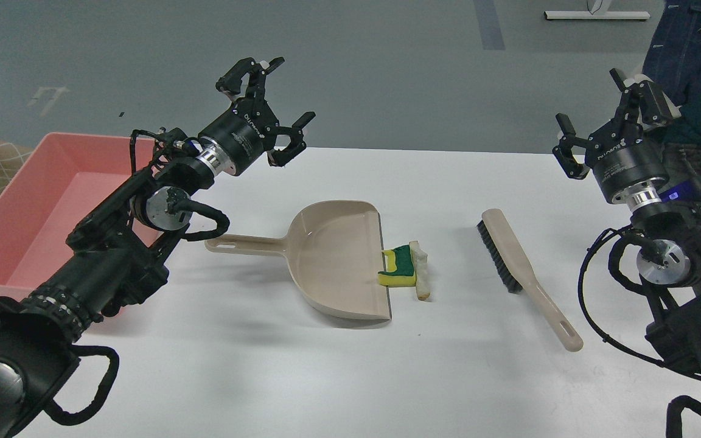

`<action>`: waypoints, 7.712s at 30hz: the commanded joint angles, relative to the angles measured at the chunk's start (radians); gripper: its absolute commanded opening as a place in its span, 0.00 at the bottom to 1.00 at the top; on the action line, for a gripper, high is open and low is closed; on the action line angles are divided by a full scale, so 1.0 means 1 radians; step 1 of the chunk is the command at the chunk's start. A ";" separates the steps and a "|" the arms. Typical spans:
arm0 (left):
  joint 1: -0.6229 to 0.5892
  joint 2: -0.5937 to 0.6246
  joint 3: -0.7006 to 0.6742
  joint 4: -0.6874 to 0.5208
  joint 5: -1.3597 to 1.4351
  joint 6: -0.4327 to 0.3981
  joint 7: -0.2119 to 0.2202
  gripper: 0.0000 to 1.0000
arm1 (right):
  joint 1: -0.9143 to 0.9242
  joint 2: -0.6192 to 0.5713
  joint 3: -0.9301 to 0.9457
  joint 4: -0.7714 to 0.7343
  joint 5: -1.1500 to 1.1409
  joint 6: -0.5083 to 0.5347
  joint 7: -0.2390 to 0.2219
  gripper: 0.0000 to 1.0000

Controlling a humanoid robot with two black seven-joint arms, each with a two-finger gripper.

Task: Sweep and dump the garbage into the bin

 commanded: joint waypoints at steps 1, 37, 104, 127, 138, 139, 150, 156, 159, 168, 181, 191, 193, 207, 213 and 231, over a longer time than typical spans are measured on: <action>0.000 0.007 0.005 -0.033 0.014 0.037 -0.009 0.98 | 0.004 -0.002 0.002 0.003 0.000 -0.001 0.000 1.00; 0.052 0.046 -0.100 -0.021 -0.013 -0.010 -0.231 0.98 | 0.047 -0.018 -0.007 -0.012 -0.002 0.000 -0.002 1.00; 0.268 0.191 -0.109 -0.463 0.145 0.282 -0.156 0.99 | 0.035 -0.023 -0.009 -0.003 -0.012 -0.020 0.000 1.00; 0.810 0.613 -0.186 -1.026 0.600 0.364 -0.153 0.99 | 0.017 -0.035 -0.007 0.005 -0.006 -0.038 0.000 1.00; 0.922 0.520 -0.141 -1.027 0.811 0.445 -0.153 0.99 | 0.014 -0.034 -0.009 0.005 -0.005 -0.038 0.000 1.00; 0.926 0.509 -0.126 -1.027 0.823 0.454 -0.153 0.99 | 0.014 -0.035 -0.007 0.005 -0.005 -0.038 0.000 1.00; 0.906 0.402 -0.074 -0.894 0.847 0.500 -0.150 0.99 | 0.008 -0.037 -0.007 0.005 -0.005 -0.038 0.000 1.00; 0.883 0.357 -0.035 -0.852 0.852 0.511 -0.149 0.99 | 0.000 -0.040 -0.007 0.005 -0.005 -0.038 0.000 1.00; 0.865 0.333 -0.032 -0.848 0.852 0.528 -0.147 0.99 | 0.000 -0.040 -0.006 0.005 -0.005 -0.038 0.000 1.00; 0.776 0.306 0.052 -0.774 0.852 0.575 -0.143 0.98 | 0.000 -0.043 -0.006 0.005 -0.005 -0.038 0.000 1.00; 0.725 0.260 0.061 -0.675 0.852 0.594 -0.144 0.98 | -0.003 -0.043 -0.003 0.006 -0.003 -0.038 0.000 1.00; 0.701 0.234 0.063 -0.635 0.852 0.615 -0.146 0.96 | -0.003 -0.043 -0.001 0.008 -0.003 -0.038 0.000 1.00; 0.686 0.231 0.075 -0.624 0.852 0.615 -0.146 0.91 | -0.005 -0.046 -0.001 0.012 -0.003 -0.038 0.000 1.00; 0.667 0.227 0.092 -0.601 0.852 0.617 -0.147 0.59 | -0.006 -0.048 -0.001 0.012 -0.003 -0.038 0.000 1.00; 0.667 0.227 0.092 -0.601 0.852 0.608 -0.149 0.32 | -0.006 -0.048 -0.003 0.012 -0.003 -0.038 0.000 1.00; 0.661 0.233 0.090 -0.605 0.854 0.609 -0.143 0.00 | -0.043 -0.202 -0.079 0.092 -0.015 -0.035 -0.014 1.00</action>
